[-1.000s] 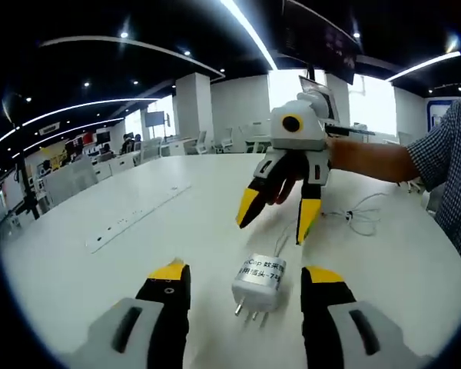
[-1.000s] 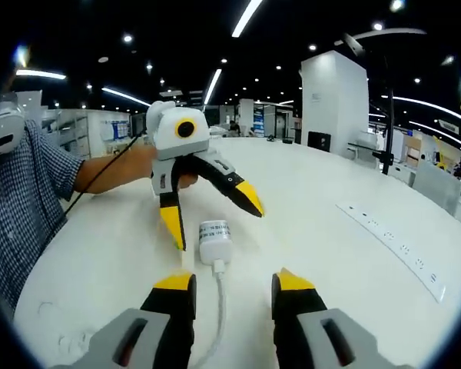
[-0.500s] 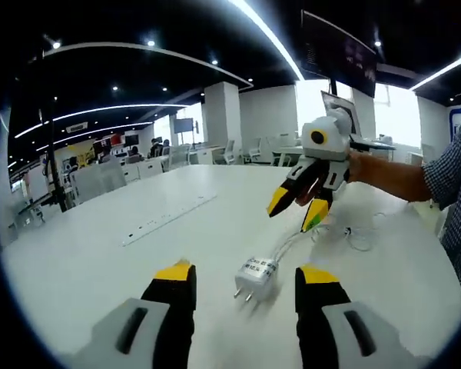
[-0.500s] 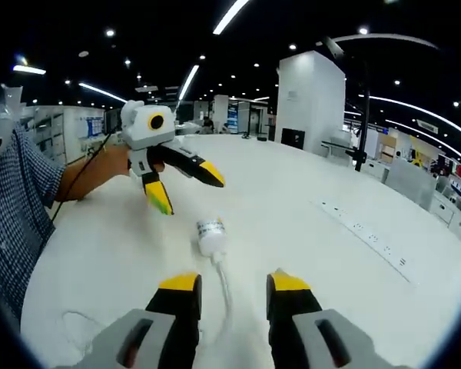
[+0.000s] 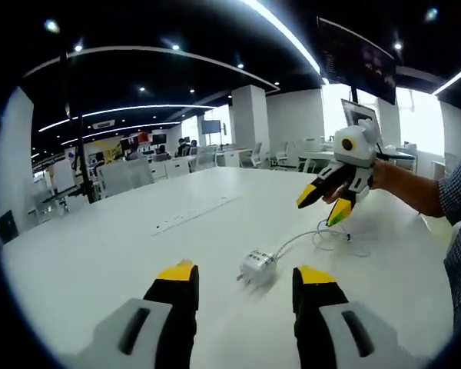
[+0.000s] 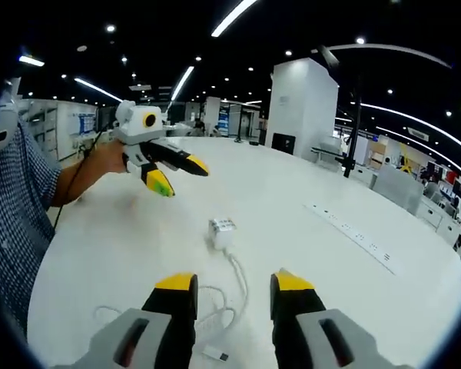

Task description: Plug the desk Type‑C cable into the charger adapter.

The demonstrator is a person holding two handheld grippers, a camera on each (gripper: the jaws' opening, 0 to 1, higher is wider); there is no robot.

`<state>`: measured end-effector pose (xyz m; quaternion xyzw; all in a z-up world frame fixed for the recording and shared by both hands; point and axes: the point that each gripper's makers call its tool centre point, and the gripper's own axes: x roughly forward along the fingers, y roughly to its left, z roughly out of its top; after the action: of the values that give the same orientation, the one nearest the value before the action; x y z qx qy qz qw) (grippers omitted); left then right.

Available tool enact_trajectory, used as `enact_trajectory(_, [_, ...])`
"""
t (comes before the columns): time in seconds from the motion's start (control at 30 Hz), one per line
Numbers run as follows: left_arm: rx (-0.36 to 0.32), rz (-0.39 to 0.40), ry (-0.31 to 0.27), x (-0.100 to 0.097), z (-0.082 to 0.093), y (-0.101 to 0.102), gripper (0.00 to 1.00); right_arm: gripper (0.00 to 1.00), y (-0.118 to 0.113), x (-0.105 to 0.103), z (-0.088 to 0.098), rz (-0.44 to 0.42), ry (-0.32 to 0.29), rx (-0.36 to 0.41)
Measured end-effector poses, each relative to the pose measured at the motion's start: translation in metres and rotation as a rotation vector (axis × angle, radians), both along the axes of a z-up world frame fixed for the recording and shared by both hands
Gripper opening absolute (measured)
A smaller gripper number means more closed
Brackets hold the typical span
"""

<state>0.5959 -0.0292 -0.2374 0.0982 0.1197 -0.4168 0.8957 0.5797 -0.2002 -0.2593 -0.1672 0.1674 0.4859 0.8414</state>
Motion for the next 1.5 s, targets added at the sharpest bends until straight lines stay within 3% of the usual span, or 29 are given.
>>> enact_trajectory(0.17, [-0.023, 0.033, 0.007, -0.012, 0.000, 0.010, 0.49, 0.40, -0.004, -0.011, 0.004, -0.008, -0.008, 0.013])
enact_trajectory(0.47, [0.000, 0.079, -0.029, -0.027, 0.006, 0.025, 0.49, 0.40, -0.007, -0.028, 0.009, 0.005, -0.013, 0.038])
enact_trajectory(0.93, [-0.002, 0.131, -0.001, -0.030, -0.006, 0.040, 0.48, 0.44, -0.027, -0.047, 0.009, 0.002, -0.004, 0.010])
enact_trajectory(1.13, [-0.014, 0.137, 0.005, -0.031, -0.008, 0.040, 0.48, 0.43, -0.038, -0.063, 0.023, 0.053, 0.023, 0.051])
enact_trajectory(1.5, [-0.015, 0.139, -0.009, -0.035, 0.001, 0.035, 0.45, 0.43, -0.055, -0.070, 0.029, 0.039, 0.015, 0.043])
